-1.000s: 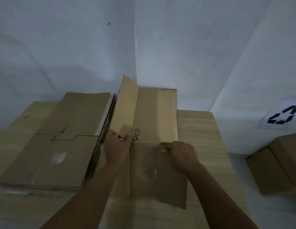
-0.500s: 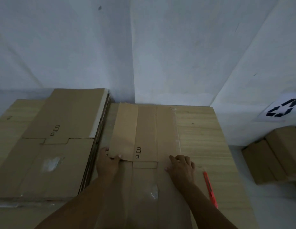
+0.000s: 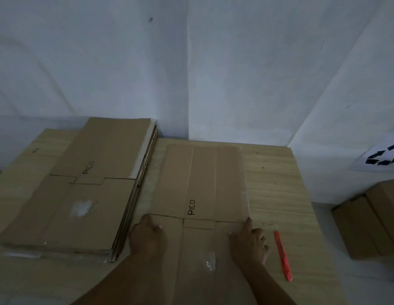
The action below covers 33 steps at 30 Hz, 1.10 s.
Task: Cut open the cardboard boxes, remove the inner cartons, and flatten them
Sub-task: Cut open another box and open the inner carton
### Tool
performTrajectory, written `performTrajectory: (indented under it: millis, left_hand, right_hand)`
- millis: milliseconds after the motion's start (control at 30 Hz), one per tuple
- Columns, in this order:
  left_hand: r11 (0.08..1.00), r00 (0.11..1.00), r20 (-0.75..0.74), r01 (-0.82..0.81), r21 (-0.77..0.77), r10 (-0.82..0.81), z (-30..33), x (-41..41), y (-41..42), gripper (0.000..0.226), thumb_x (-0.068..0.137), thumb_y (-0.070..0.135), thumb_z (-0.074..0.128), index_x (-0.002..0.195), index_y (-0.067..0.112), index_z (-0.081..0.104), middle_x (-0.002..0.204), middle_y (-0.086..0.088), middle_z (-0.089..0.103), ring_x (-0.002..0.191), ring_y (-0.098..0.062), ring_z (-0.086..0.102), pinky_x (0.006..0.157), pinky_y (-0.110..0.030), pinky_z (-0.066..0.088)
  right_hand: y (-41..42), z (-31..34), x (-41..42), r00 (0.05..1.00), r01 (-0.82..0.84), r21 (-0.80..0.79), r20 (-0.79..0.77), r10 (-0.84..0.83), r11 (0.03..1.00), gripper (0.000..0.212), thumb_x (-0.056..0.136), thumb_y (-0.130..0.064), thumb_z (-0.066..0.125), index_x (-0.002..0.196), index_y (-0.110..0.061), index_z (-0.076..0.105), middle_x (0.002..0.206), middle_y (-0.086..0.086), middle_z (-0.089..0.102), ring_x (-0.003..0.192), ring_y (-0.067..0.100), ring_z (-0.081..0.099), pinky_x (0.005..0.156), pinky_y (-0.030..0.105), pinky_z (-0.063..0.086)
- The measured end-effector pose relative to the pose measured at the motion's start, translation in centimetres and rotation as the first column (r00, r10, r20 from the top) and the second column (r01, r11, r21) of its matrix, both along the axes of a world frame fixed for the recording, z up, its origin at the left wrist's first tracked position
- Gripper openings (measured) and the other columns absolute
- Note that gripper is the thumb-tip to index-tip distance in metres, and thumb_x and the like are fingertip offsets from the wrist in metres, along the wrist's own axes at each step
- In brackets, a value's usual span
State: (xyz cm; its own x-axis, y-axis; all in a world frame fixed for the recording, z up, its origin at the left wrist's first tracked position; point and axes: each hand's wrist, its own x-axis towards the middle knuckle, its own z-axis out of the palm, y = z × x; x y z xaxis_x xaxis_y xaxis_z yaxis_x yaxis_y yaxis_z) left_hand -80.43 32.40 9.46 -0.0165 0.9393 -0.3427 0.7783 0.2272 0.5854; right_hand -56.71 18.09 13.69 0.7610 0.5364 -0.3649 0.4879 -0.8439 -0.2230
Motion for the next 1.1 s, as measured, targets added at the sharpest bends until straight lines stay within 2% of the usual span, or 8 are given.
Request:
performTrajectory:
  millis: [167,333,433,533,800,900,1000,1100]
  left_hand:
    - [0.993,0.992,0.11,0.048,0.111,-0.06,2.3,-0.6,-1.7,0.057,0.094,0.013,0.063,0.149,0.013,0.046,0.139,-0.015,0.058,0.127,-0.032,0.055,0.1,-0.032,0.045]
    - [0.974,0.983,0.145,0.083,0.213,-0.116,4.8,-1.1,-3.5,0.053,0.098,0.012,0.057,0.149,0.017,0.045,0.137,-0.012,0.058,0.125,-0.03,0.055,0.098,-0.032,0.043]
    - [0.963,0.979,0.159,0.087,0.253,-0.13,6.7,-2.2,-3.2,0.054,0.099,0.011,0.057,0.151,0.018,0.043,0.14,-0.011,0.057,0.127,-0.027,0.054,0.097,-0.026,0.039]
    - [0.953,0.972,0.185,0.085,0.291,-0.143,8.4,-4.3,-2.0,0.054,0.099,0.011,0.057,0.151,0.02,0.042,0.139,-0.01,0.058,0.127,-0.026,0.055,0.093,-0.02,0.034]
    - [0.929,0.962,0.212,0.088,0.359,-0.174,11.7,-13.3,3.4,0.054,0.098,0.01,0.058,0.149,0.021,0.045,0.131,-0.007,0.06,0.124,-0.025,0.055,0.093,-0.021,0.036]
    - [0.922,0.963,0.206,0.087,0.376,-0.175,12.2,-18.0,6.1,0.056,0.096,0.011,0.059,0.149,0.021,0.045,0.141,-0.009,0.057,0.131,-0.026,0.053,0.102,-0.03,0.04]
    - [0.928,0.971,0.195,0.061,0.368,-0.141,12.3,-22.4,8.7,0.055,0.096,0.011,0.059,0.149,0.022,0.046,0.141,-0.011,0.057,0.13,-0.028,0.053,0.101,-0.03,0.04]
    - [0.933,0.98,0.173,0.032,0.358,-0.1,12.3,-25.9,11.4,0.054,0.096,0.011,0.06,0.148,0.02,0.047,0.141,-0.013,0.057,0.129,-0.03,0.054,0.101,-0.032,0.041]
  right_hand:
    - [-1.6,0.0,1.2,0.993,0.045,0.251,-0.114,-0.017,0.967,0.063,0.101,-0.037,0.046,0.156,-0.03,0.017,0.126,0.015,0.057,0.109,0.035,0.059,0.097,0.047,0.046]
    - [-3.1,0.9,0.0,0.993,0.08,0.445,-0.115,-0.031,0.892,0.056,0.1,-0.027,0.048,0.153,-0.031,0.032,0.097,0.016,0.072,0.088,0.036,0.066,0.082,0.044,0.052]
    - [-3.5,2.4,-1.7,0.99,0.118,0.537,-0.124,-0.06,0.836,0.053,0.101,-0.024,0.052,0.152,-0.028,0.039,0.095,0.019,0.071,0.089,0.039,0.065,0.078,0.042,0.049]
    - [-2.9,3.7,-3.6,0.991,0.128,0.611,-0.118,-0.07,0.781,0.052,0.101,-0.021,0.053,0.151,-0.022,0.042,0.106,0.023,0.071,0.096,0.042,0.065,0.081,0.043,0.047]
    - [1.3,7.8,-12.2,0.992,0.11,0.678,-0.118,-0.041,0.726,0.052,0.103,-0.021,0.05,0.154,-0.024,0.038,0.114,0.023,0.068,0.099,0.04,0.06,0.08,0.037,0.04]
    - [3.7,8.4,-16.3,0.994,0.086,0.706,-0.113,-0.007,0.703,0.052,0.104,-0.024,0.048,0.154,-0.026,0.036,0.103,0.015,0.07,0.089,0.032,0.059,0.078,0.034,0.039]
    - [6.9,8.1,-20.1,0.991,0.09,0.715,-0.135,0.011,0.693,0.052,0.104,-0.025,0.049,0.154,-0.026,0.037,0.082,-0.001,0.059,0.073,0.017,0.051,0.074,0.032,0.038]
    - [10.2,7.8,-23.1,0.986,0.084,0.724,-0.16,0.048,0.685,0.052,0.103,-0.026,0.048,0.154,-0.028,0.036,0.077,-0.003,0.059,0.076,0.02,0.054,0.073,0.032,0.039]
